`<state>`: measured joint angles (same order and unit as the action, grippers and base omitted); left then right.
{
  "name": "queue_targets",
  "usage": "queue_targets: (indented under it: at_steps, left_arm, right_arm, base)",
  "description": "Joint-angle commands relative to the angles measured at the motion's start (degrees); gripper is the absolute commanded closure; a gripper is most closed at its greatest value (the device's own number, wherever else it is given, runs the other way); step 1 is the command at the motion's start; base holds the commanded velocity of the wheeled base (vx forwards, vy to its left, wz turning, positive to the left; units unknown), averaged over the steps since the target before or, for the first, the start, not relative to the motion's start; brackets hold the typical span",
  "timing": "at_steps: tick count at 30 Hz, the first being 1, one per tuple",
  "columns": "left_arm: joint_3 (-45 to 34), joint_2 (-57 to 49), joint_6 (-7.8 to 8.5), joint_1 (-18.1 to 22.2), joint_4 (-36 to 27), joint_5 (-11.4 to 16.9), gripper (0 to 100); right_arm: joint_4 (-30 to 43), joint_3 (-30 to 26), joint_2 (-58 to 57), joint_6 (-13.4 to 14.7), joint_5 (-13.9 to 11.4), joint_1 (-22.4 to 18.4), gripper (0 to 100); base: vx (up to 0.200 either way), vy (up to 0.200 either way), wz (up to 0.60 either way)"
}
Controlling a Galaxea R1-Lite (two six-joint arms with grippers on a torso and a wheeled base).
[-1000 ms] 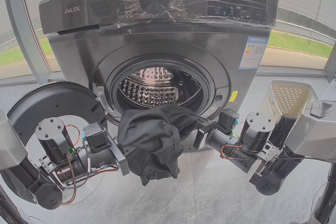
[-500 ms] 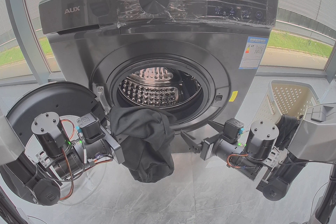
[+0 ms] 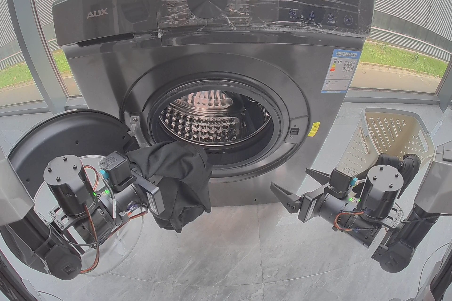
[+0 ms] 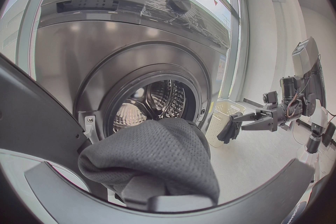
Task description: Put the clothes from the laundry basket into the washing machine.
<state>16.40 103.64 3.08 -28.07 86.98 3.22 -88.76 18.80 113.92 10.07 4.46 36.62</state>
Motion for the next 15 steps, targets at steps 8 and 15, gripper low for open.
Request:
queue_targets:
  at_steps: [8,15]
  left_arm:
    - [-2.5,0.0,0.87,-1.6,0.0,-0.4,100]
    - [-4.1,-4.2,5.44,-1.1,-0.1,-4.9,100]
  right_arm:
    - [0.0,-0.1,-1.4,0.2,-0.1,-0.4,0]
    - [0.1,-0.2,-1.6,0.2,-0.1,-0.4,0]
  base:
    - [0.000,0.000,0.00]
    - [0.000,0.000,0.00]
